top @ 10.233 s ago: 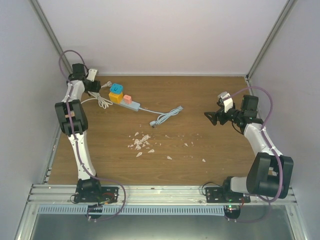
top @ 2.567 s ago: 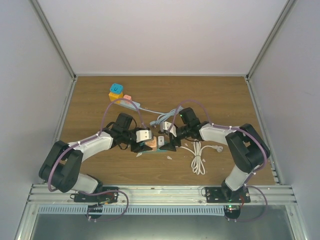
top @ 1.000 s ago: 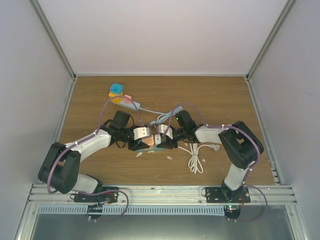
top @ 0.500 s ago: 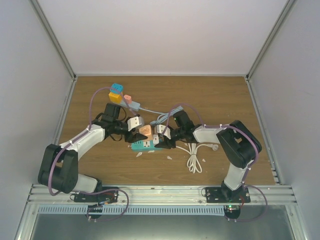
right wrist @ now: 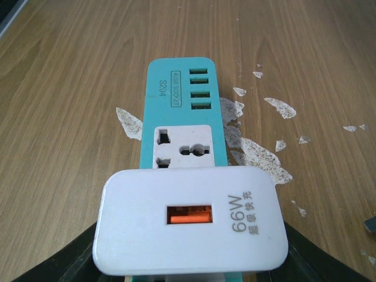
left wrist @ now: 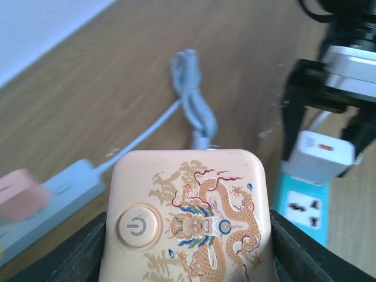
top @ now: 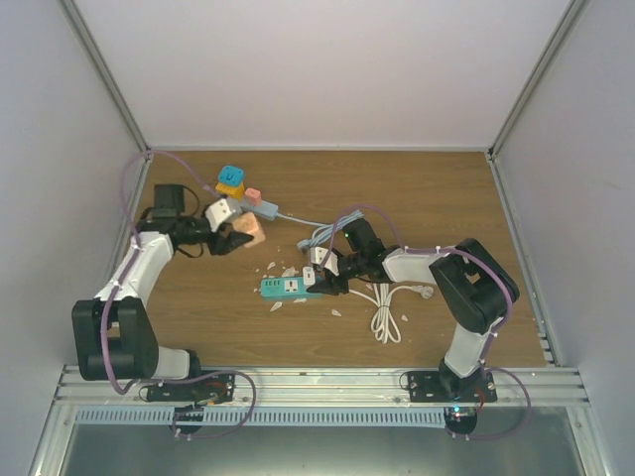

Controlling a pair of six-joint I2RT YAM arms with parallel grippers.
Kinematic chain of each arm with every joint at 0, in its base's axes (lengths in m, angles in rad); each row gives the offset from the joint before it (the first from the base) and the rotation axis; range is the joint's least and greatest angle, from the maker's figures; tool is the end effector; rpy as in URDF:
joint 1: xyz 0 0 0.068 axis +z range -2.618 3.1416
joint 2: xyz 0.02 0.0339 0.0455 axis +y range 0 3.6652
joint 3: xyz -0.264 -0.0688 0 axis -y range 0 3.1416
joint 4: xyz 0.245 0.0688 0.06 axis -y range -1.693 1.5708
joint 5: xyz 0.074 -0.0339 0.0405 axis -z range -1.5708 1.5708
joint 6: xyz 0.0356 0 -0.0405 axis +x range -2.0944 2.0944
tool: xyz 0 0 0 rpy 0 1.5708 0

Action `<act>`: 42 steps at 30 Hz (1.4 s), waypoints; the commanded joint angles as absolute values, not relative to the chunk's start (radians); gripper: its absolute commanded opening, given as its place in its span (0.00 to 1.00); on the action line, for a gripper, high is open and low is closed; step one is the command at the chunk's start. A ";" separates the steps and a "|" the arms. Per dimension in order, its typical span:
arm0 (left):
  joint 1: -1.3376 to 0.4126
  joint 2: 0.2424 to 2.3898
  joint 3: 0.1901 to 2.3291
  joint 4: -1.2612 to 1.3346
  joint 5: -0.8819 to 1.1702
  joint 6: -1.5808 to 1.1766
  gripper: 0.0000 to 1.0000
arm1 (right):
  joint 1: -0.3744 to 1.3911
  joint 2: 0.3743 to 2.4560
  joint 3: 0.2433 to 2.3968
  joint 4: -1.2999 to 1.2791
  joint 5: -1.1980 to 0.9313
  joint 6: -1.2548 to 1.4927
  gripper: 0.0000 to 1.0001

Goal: Pull the plug off the socket

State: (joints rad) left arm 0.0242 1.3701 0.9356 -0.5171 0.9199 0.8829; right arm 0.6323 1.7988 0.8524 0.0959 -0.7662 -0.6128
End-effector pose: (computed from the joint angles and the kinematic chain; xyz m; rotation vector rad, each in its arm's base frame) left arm 0.2709 -0.0218 0.2457 1.1929 1.7952 -0.6496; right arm 0.2575 0.2193 0.1321 -1.6089 1.6487 0.9262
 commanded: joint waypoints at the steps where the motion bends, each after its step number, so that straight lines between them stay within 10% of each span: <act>1: 0.162 1.401 1.034 -0.587 0.990 0.895 0.30 | 0.646 1.846 0.850 0.036 -0.663 -0.641 0.01; 12: 0.409 1.681 1.342 -0.447 0.941 0.558 0.31 | 0.646 1.847 0.857 0.027 -0.665 -0.643 0.01; 42: 0.405 2.370 1.867 -0.331 0.962 0.012 0.32 | 0.645 1.868 0.883 0.005 -0.672 -0.634 0.01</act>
